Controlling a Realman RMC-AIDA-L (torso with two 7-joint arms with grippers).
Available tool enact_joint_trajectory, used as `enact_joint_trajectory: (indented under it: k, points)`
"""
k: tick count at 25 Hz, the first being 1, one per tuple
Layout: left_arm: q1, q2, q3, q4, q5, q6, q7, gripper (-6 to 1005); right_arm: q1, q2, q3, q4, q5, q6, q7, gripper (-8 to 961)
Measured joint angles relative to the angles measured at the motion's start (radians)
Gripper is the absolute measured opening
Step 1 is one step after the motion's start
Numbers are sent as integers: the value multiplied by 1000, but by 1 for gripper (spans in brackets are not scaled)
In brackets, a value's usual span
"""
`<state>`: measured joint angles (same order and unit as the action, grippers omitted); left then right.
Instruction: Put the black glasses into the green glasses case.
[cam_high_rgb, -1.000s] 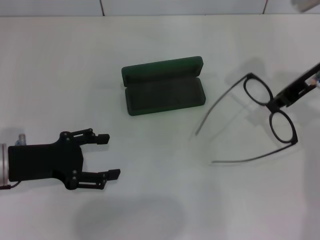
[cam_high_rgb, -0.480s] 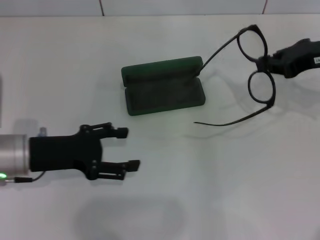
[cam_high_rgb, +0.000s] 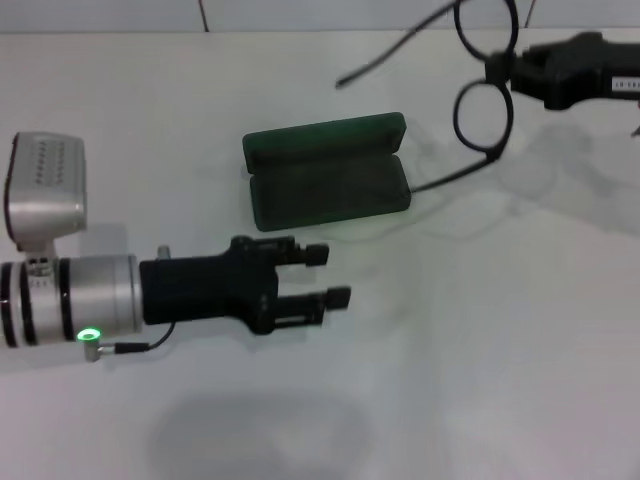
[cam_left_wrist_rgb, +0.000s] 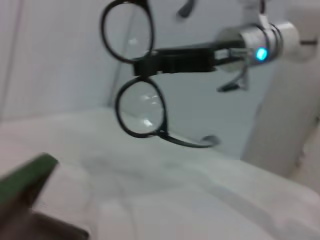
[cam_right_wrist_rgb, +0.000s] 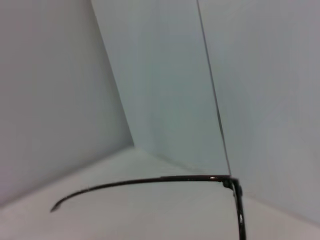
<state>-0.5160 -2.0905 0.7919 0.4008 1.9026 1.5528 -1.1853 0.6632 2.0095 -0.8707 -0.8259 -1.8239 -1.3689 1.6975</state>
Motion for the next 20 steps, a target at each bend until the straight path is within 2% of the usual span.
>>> enact_joint_trajectory:
  k: [4, 9, 13, 20]
  points:
    - [-23, -2, 5, -49, -59, -10, 59, 669, -1, 0, 0, 51, 87, -29, -68, 65]
    - [-63, -5, 7, -106, -67, 11, 177, 561, 9, 4, -7, 118, 149, -77, -135, 64]
    - [-94, -7, 9, -133, -68, 58, 245, 385, 16, 5, -8, 178, 205, -111, -199, 64]
    - [-111, -8, 6, -135, -75, 62, 251, 113, 37, 10, -11, 285, 240, -121, -279, 63]
